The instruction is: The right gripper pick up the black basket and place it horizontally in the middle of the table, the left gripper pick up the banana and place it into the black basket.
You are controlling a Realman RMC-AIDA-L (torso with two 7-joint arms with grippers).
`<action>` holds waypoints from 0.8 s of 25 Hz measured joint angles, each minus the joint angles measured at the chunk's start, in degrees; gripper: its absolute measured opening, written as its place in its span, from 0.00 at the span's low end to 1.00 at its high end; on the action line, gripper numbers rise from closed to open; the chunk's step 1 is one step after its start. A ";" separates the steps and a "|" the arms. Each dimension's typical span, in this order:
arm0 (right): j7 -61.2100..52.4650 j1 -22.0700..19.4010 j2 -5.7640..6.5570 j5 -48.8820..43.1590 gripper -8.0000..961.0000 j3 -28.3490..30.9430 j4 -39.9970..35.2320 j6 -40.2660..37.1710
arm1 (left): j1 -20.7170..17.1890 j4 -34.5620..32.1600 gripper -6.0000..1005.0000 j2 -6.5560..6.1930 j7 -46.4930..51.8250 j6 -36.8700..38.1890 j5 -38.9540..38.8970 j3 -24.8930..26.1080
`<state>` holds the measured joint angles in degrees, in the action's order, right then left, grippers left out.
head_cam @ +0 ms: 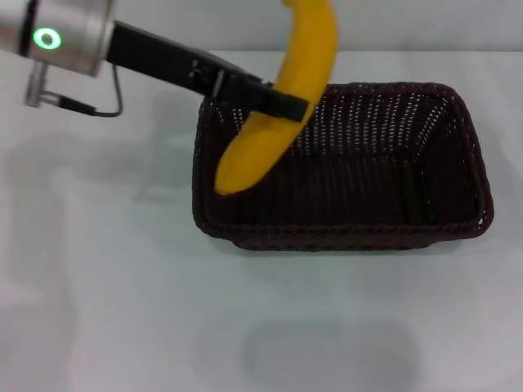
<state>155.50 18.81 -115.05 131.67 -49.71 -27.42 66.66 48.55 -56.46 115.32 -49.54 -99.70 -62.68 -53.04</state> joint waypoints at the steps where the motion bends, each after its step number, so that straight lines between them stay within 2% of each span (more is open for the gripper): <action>1: -0.10 0.04 0.01 0.00 0.67 -0.07 0.00 0.15 | 0.44 0.83 0.57 0.36 -0.76 0.71 -0.04 0.05; 6: -0.27 -0.19 0.00 -0.09 0.67 -0.20 0.00 1.23 | -0.04 2.75 0.59 1.15 -6.22 4.13 -4.35 0.30; 11: -0.60 -0.54 0.00 -0.12 0.67 0.01 0.49 2.62 | -1.72 2.97 0.62 1.64 -12.67 6.03 -4.76 0.29; 17: -0.65 -0.72 -0.08 -0.02 0.67 -0.15 1.57 4.66 | -8.59 1.34 0.75 2.22 -26.01 9.32 -9.57 1.74; 20: -0.65 -0.52 -0.10 0.10 0.67 -0.01 2.85 6.42 | -14.94 0.05 0.82 3.63 -36.47 13.34 -14.99 6.65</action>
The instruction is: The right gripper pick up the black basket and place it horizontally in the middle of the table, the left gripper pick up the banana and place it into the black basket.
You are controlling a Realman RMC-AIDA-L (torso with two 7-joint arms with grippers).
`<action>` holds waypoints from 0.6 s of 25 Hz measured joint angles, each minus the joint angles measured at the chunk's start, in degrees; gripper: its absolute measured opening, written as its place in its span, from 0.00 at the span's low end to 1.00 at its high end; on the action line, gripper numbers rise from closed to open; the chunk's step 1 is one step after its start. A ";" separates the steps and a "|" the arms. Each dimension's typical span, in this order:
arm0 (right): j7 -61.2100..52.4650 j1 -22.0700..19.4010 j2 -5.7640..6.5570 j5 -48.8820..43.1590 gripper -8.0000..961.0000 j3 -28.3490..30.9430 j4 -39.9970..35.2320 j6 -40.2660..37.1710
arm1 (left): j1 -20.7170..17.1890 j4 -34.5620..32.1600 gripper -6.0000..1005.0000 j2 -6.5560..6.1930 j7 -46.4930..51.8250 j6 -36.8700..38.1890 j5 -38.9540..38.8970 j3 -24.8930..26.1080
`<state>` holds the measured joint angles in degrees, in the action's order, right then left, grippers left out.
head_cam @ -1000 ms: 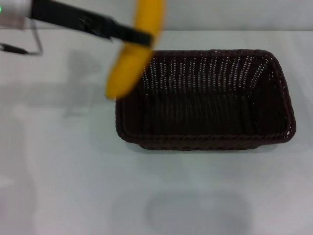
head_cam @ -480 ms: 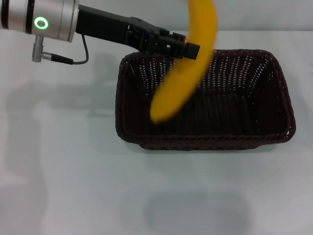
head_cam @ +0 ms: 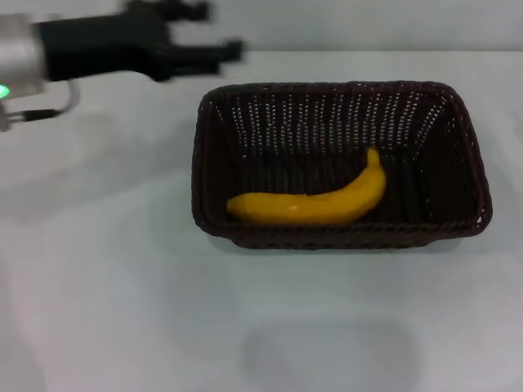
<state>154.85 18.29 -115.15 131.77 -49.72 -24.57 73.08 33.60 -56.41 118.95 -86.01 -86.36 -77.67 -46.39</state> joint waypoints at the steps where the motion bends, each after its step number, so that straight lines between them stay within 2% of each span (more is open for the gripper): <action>1: 0.00 0.28 -0.03 0.10 0.67 -0.01 0.76 1.16 | -1.28 0.27 0.84 0.14 -2.31 0.84 -2.25 0.65; 5: 0.00 0.65 -0.11 1.12 0.67 -0.05 2.69 3.91 | -9.49 5.42 0.86 0.00 -17.97 4.48 -19.13 2.83; 9: -0.46 1.48 -0.14 4.97 0.67 -0.15 5.70 4.96 | -16.53 11.50 0.87 0.18 -33.15 4.88 -34.25 4.24; 11: -2.48 2.11 -0.20 7.25 0.67 -0.22 8.14 5.01 | -18.83 15.80 0.87 0.25 -40.08 4.75 -41.39 4.31; 15: -3.17 2.37 -0.24 9.23 0.67 0.03 11.02 4.70 | -19.50 27.16 0.87 0.13 -52.43 4.88 -52.70 6.10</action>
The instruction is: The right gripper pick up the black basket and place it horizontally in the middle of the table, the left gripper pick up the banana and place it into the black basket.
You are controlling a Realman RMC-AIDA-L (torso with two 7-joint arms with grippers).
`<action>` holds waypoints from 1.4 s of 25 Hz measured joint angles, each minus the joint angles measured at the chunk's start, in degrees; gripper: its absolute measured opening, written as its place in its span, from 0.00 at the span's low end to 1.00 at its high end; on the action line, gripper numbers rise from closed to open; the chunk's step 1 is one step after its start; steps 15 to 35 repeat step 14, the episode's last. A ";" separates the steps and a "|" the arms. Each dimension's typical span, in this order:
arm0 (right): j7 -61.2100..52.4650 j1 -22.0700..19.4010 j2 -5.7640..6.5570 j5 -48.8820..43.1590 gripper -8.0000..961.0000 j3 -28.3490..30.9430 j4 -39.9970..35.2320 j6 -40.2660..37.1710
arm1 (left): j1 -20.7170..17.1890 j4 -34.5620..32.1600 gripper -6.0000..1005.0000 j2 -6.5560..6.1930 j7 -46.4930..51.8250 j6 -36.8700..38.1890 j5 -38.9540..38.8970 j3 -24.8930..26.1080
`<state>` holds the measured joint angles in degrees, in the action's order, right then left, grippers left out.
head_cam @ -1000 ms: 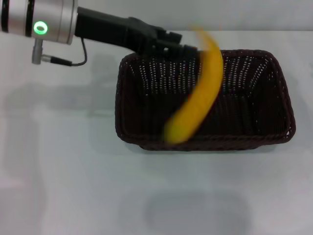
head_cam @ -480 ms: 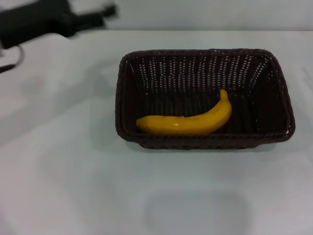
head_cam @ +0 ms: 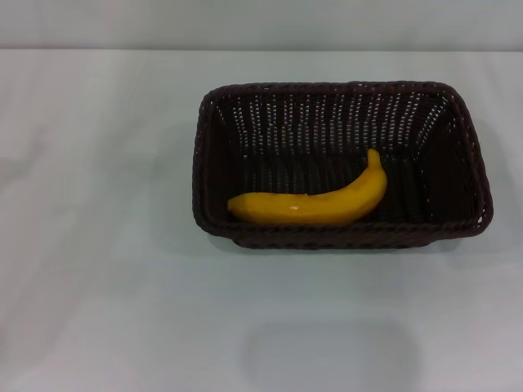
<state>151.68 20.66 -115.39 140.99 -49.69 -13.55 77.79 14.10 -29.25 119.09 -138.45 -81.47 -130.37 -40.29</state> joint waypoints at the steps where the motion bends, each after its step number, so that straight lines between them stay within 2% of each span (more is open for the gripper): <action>1: 0.00 0.10 -0.01 1.10 0.67 0.00 0.82 -0.03 | 0.39 3.17 0.87 0.01 -3.77 -0.08 -3.39 1.00; 6: -0.37 0.73 -0.01 6.01 0.67 0.04 4.51 -0.38 | 0.99 9.71 0.87 0.07 -12.06 -0.53 -12.28 2.30; 14: -0.87 0.38 -0.01 6.33 0.67 1.99 7.05 -2.42 | 1.07 10.37 0.87 0.16 -13.11 -0.55 -13.04 2.36; 35: -0.87 0.38 -0.01 6.33 0.67 1.99 7.05 -2.42 | 1.07 10.37 0.87 0.16 -13.11 -0.55 -13.04 2.36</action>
